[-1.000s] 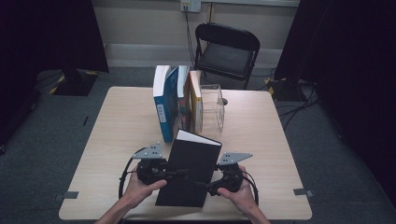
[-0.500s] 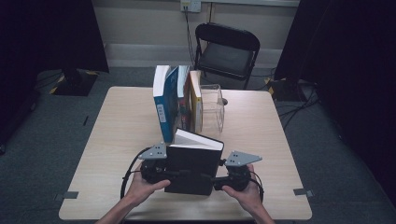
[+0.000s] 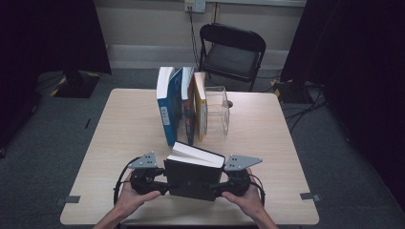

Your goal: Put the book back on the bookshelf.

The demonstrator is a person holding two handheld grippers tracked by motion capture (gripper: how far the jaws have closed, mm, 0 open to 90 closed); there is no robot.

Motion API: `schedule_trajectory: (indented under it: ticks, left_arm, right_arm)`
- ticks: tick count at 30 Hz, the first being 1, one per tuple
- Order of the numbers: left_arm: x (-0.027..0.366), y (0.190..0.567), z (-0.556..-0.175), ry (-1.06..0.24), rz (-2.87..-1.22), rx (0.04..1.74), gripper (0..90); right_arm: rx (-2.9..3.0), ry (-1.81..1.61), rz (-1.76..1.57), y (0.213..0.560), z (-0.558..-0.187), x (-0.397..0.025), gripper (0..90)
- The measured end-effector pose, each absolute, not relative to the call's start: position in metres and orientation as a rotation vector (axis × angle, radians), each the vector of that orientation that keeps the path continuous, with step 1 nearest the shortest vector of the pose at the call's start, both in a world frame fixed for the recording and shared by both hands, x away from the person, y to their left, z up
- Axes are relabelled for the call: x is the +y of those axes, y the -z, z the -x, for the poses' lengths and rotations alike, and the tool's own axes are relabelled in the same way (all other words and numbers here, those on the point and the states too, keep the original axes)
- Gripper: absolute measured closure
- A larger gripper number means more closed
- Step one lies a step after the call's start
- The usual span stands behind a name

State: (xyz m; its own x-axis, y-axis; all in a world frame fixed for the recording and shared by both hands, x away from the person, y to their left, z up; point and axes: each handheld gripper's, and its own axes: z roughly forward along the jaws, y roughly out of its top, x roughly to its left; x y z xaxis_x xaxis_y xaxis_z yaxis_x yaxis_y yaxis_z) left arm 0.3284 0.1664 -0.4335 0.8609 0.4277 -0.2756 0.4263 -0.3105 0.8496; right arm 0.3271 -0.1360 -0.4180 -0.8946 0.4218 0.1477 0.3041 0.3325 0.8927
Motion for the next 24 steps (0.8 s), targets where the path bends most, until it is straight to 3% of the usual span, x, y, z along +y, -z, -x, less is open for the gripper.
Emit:
schedule_trajectory:
  ticks: [8,11,17,24]
  left_arm:
    - [0.168,0.435,-0.328,-0.037,-1.947,0.644,43.4]
    - [0.176,0.442,-0.326,-0.076,-1.994,0.69,36.6]
    - [0.186,0.449,-0.332,-0.08,-1.983,0.769,35.1]
    - [0.187,0.466,-0.348,-0.145,-2.085,0.833,21.5]
  right_arm:
    - [2.456,-1.649,-0.667,0.412,-0.333,-0.126,30.5]
    - [2.468,-1.639,-0.629,0.411,-0.33,-0.128,47.6]
    - [2.476,-1.525,-0.574,0.406,-0.321,-0.123,51.1]
    - [2.429,-1.491,-0.656,0.404,-0.327,-0.135,52.0]
